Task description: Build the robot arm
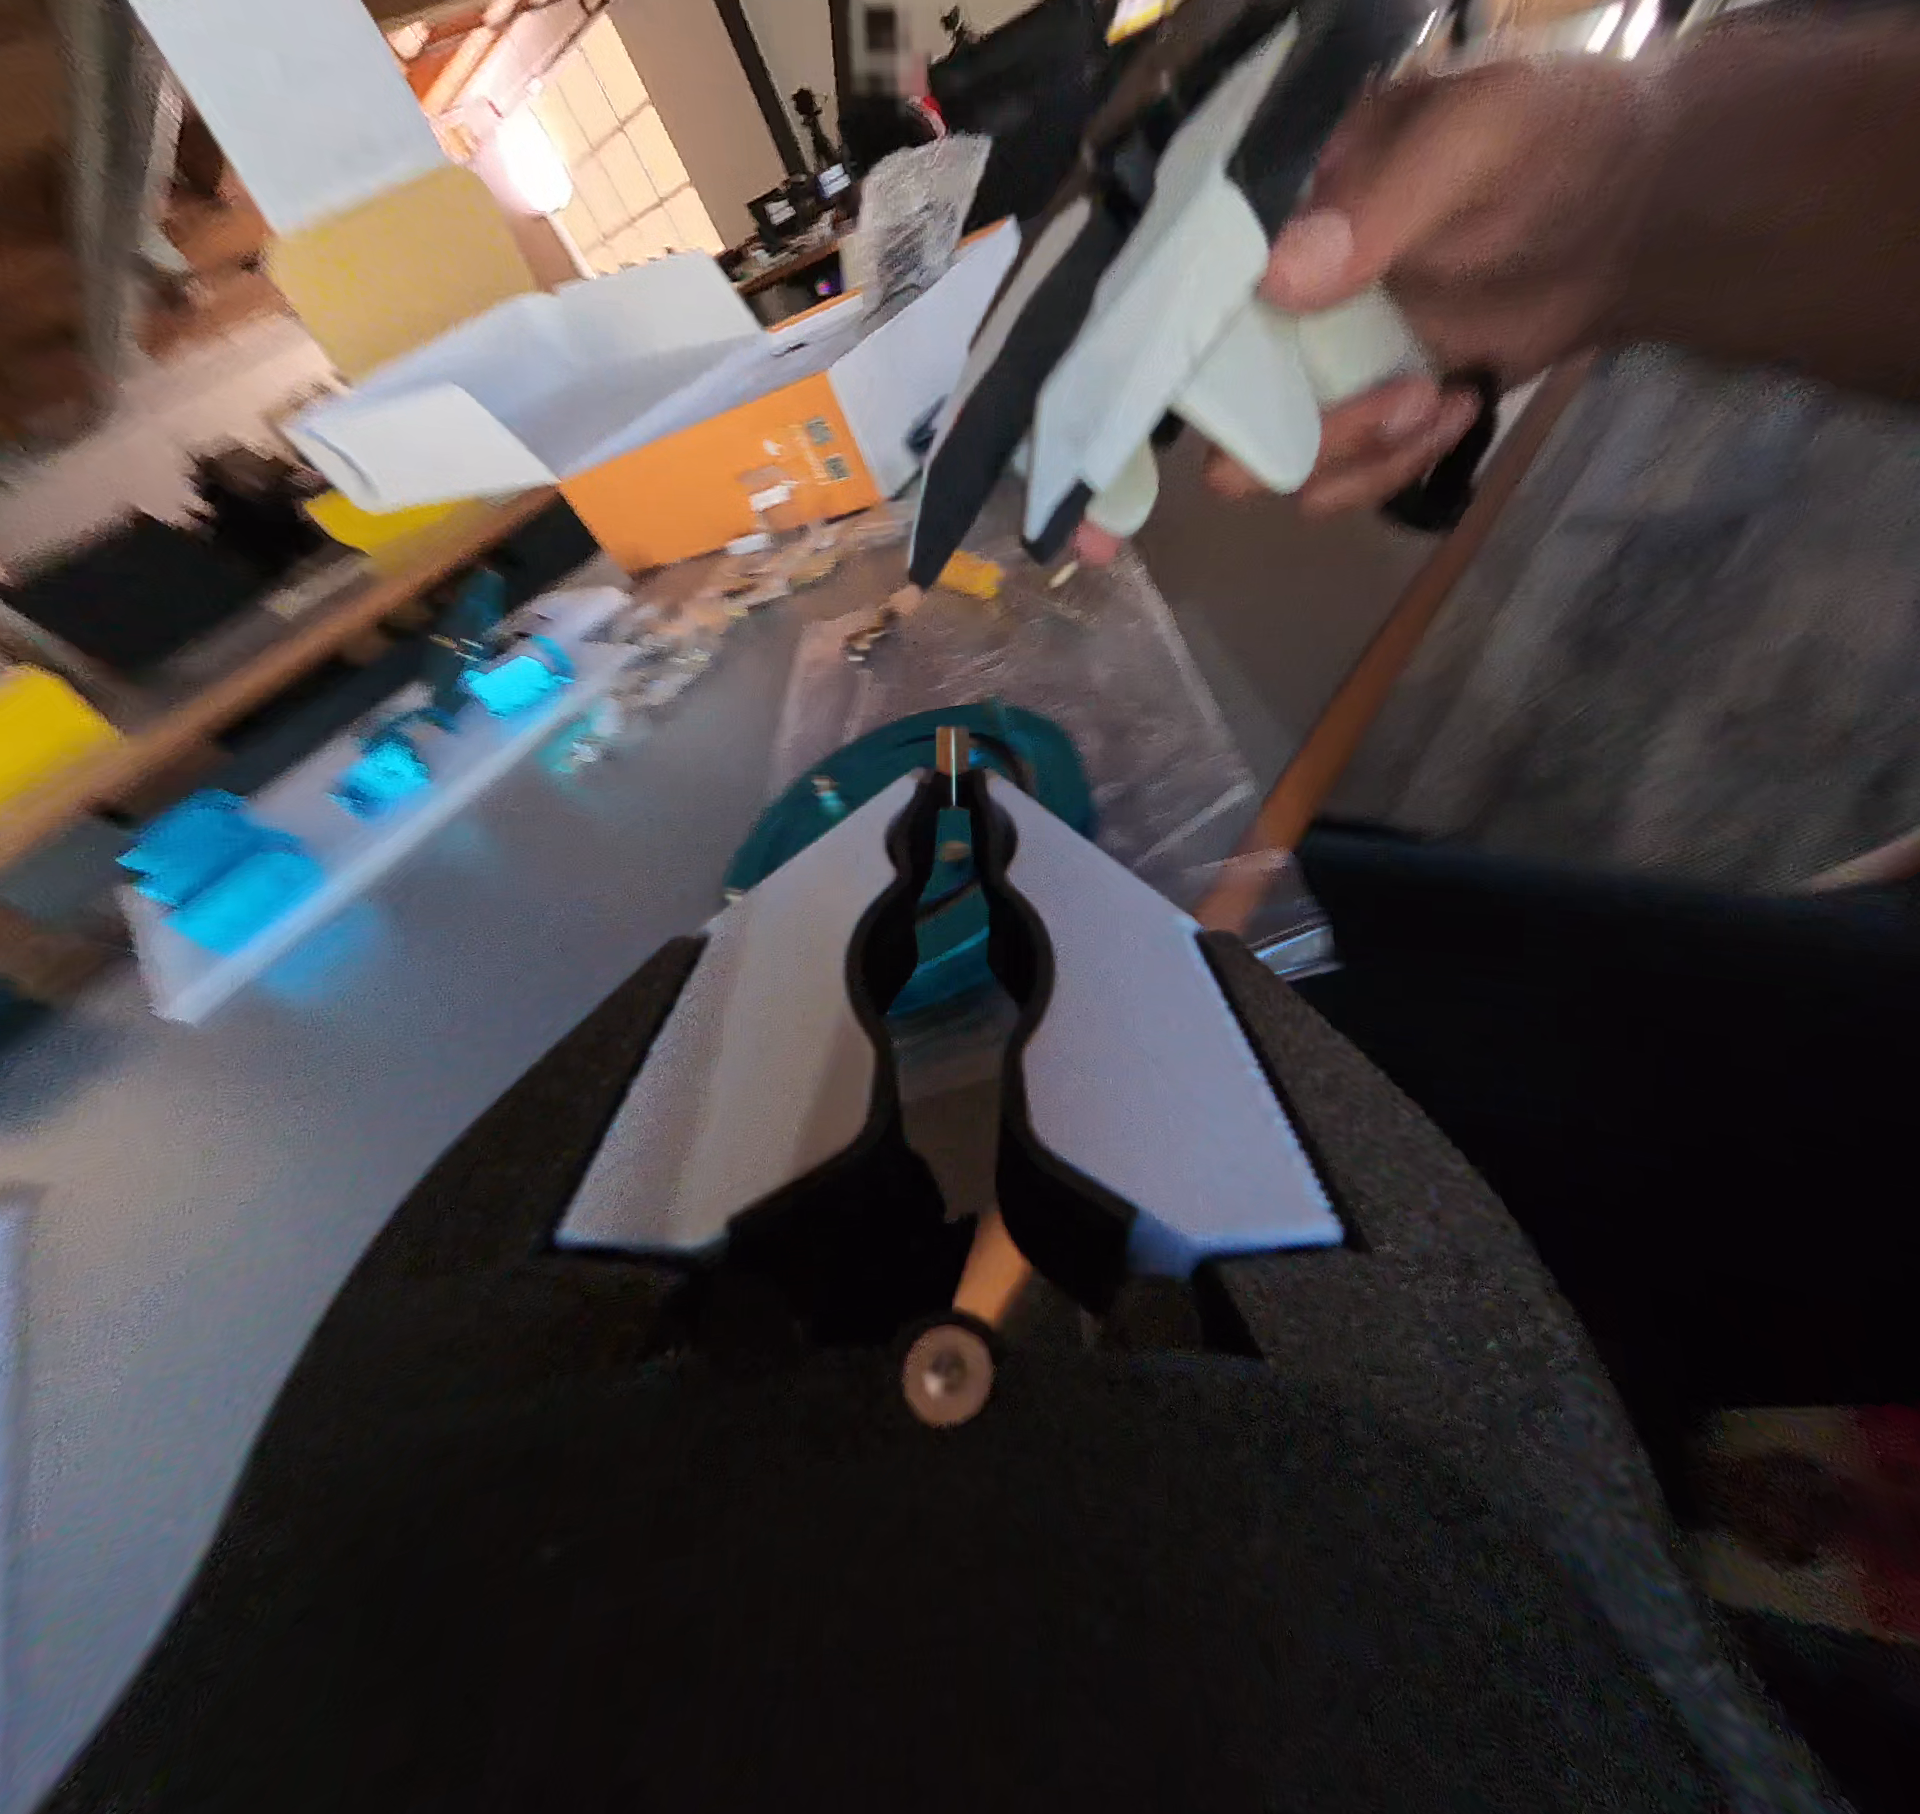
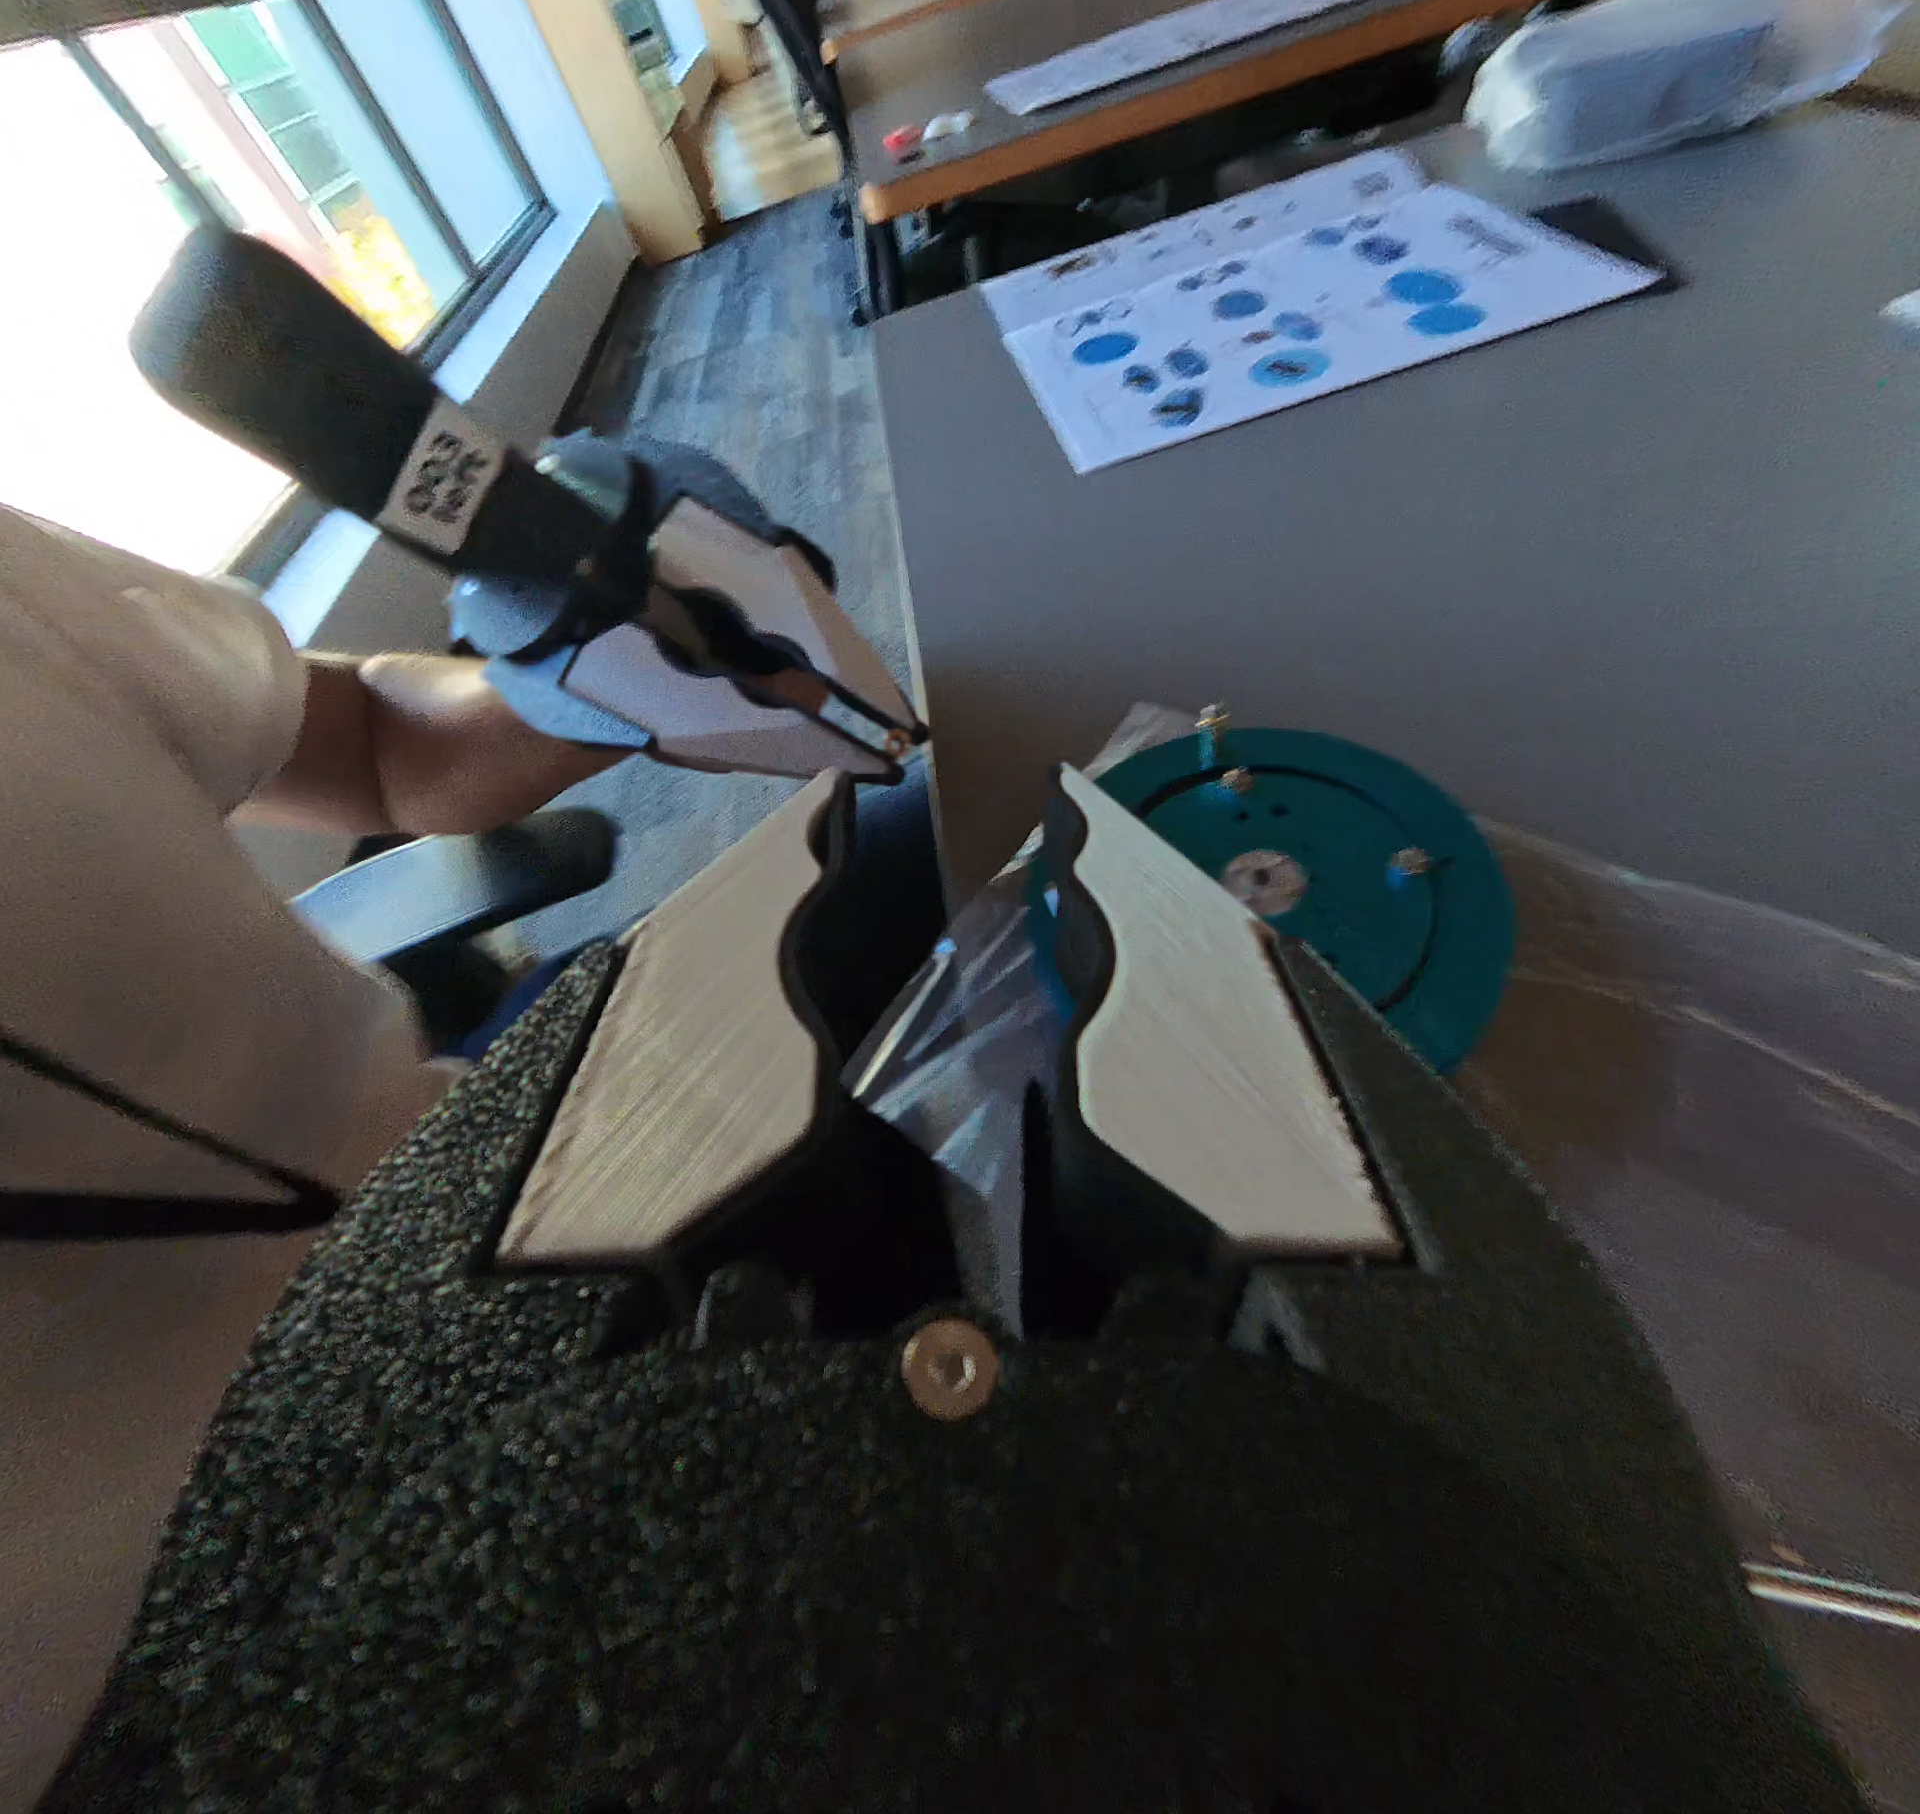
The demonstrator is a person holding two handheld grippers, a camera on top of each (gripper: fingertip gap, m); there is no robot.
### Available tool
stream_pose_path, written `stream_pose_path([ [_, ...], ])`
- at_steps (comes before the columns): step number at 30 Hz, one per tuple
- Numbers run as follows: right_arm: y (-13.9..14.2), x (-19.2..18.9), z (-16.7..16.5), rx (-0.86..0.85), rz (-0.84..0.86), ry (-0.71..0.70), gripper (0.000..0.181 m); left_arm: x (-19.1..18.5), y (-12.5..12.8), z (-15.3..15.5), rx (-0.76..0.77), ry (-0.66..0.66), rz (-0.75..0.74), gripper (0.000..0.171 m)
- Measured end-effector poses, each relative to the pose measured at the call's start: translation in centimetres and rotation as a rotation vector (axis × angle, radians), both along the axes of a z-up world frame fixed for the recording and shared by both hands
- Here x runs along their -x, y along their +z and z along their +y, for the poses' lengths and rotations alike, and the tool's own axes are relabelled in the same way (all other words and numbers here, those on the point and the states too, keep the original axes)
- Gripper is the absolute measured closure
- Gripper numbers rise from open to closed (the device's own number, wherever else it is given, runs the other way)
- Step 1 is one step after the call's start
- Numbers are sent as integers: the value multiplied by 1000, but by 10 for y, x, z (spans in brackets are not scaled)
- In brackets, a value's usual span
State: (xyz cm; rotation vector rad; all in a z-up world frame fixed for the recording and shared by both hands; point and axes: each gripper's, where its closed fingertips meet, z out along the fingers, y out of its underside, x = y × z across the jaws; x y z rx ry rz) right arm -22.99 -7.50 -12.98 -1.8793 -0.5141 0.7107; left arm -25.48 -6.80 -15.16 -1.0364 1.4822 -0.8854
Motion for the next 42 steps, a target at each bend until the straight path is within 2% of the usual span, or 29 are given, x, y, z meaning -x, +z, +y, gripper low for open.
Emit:
stream_pose_path([
  [2, -13, 20, -8, 59, 9, 64, 138, 3, -4, -7, 147, -17, -26, 166],
  [3, -19, 28, -9, 73, 22, 69, 138, 3, -6, -9, 167, -19, -39, 166],
  [5, -26, 41, -9, 69, 70, 55, 143, 5, -6, -5, 139, 8, -76, 166],
  [8, -23, 46, -2, 43, 207, 2, 148, 6, 0, -10, 133, -27, -130, 166],
  [11, -16, 49, -1, 23, 299, -6, 151, 7, 0, -11, 86, -38, -156, 166],
  [16, -23, 47, 1, 7, 266, -35, 167, 10, -5, -14, 5, -37, -171, 166],
  [19, -29, 47, -3, 12, 242, -37, 176, 12, -11, -18, -115, -21, -157, 166],
  [21, -32, 47, -6, 19, 241, -53, 176, 12, -14, -21, -187, 1, -147, 166],
  [23, -37, 45, -9, 23, 203, -71, 176, 10, -19, -23, -172, 9, -131, 166],
  [25, -41, 38, -8, 26, 119, -106, 176, 8, -24, -21, -95, 35, -116, 166],
  [28, -29, 9, 3, -10, -8, -165, 177, 7, -34, -16, 30, 47, -84, 157],
  [30, -37, 0, 9, 58, -129, -131, 176, 6, -41, -11, 127, 49, -49, 156],
  [32, -36, 4, 14, 43, -211, -82, 176, 4, -46, -1, 202, 74, -15, 155],
  [35, -46, 4, 24, 71, -326, -70, 176, 2, -48, 6, 238, 64, -7, 155],
  [42, -55, 6, 24, 103, -356, -80, 176, 2, -49, 9, 224, 30, -18, 155],
])
